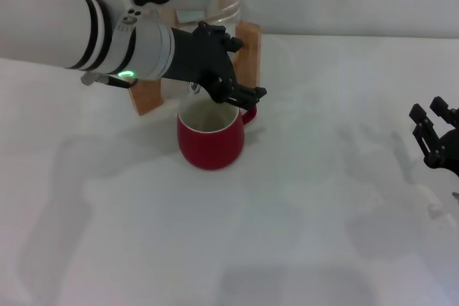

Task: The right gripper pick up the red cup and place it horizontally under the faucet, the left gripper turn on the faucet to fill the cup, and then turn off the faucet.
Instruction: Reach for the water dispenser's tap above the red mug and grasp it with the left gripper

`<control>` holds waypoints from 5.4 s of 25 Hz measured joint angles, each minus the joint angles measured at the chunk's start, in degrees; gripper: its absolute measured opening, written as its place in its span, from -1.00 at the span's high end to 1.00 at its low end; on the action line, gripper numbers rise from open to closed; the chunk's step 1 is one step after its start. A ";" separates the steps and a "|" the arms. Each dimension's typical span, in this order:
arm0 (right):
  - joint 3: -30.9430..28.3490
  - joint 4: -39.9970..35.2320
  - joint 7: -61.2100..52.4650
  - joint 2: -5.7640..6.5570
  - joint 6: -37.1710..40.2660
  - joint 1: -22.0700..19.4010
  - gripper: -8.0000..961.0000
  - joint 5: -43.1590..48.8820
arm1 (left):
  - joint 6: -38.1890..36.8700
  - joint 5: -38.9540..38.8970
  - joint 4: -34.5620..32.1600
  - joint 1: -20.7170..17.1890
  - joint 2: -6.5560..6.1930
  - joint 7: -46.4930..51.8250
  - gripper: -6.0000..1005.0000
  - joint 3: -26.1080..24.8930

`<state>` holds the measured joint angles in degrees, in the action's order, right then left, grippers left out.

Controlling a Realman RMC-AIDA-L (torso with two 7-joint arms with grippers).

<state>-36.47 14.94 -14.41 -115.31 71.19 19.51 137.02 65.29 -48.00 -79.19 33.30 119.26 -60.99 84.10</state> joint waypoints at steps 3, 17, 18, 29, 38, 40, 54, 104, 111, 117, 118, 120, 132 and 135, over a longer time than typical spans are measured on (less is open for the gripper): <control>0.00 0.00 0.00 0.00 0.00 0.00 0.30 0.00 | 0.26 0.02 -0.36 -0.19 0.00 0.21 -0.74 0.00; 0.00 -0.16 0.00 0.00 0.00 0.26 0.30 0.00 | 1.54 1.39 -2.70 -1.08 0.00 1.39 -0.74 0.21; 0.00 -0.17 0.00 0.00 0.00 0.26 0.30 0.00 | 1.69 1.39 -2.81 -1.08 0.00 1.40 -0.74 0.20; 0.00 -0.18 0.00 0.00 0.00 0.37 0.30 0.00 | 1.96 0.95 -4.56 -1.87 0.00 1.40 -0.74 0.24; 0.00 -0.18 0.00 0.00 0.00 0.46 0.30 0.00 | 2.44 0.81 -5.10 -2.32 0.07 1.40 -0.74 0.33; 0.00 -0.18 0.00 0.00 0.00 0.46 0.30 0.00 | 2.49 0.73 -5.10 -2.33 0.09 1.39 -0.74 0.36; 0.08 -0.09 0.00 0.00 0.00 0.42 0.30 0.00 | 3.81 0.00 -5.71 -2.47 0.00 1.26 -0.74 0.13; 0.09 -0.53 0.00 0.00 -0.33 0.80 0.30 0.00 | 3.93 -0.01 -6.14 -2.21 -0.08 0.61 -0.74 -0.32; 0.09 -0.43 0.00 0.00 -0.11 0.64 0.30 0.00 | 3.87 -0.34 -4.31 -1.60 0.00 0.23 -0.74 -0.27; 0.09 -0.43 0.00 0.00 -0.03 0.66 0.30 0.00 | 3.94 -0.40 -4.39 -1.68 0.00 0.24 -0.74 -0.26; 0.09 -0.43 0.00 0.00 -0.03 0.66 0.30 0.00 | 4.01 -0.41 -4.50 -1.72 0.01 0.24 -0.74 -0.26; 0.09 -0.44 0.00 0.00 0.00 0.67 0.30 0.00 | 4.06 -0.43 -4.56 -1.85 0.01 0.24 -0.74 -0.25; 0.09 -0.46 0.00 0.00 -0.08 0.71 0.30 0.00 | 4.33 -0.53 -4.78 -2.12 -0.07 0.38 -0.74 -0.33; 0.09 -0.53 0.00 0.00 -0.12 0.71 0.30 0.00 | 4.43 -0.53 -4.84 -2.18 -0.09 0.52 -0.74 -0.34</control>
<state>-36.38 14.41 -14.41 -115.31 71.07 20.22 137.02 69.72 -48.53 -84.03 31.12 119.18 -60.46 83.76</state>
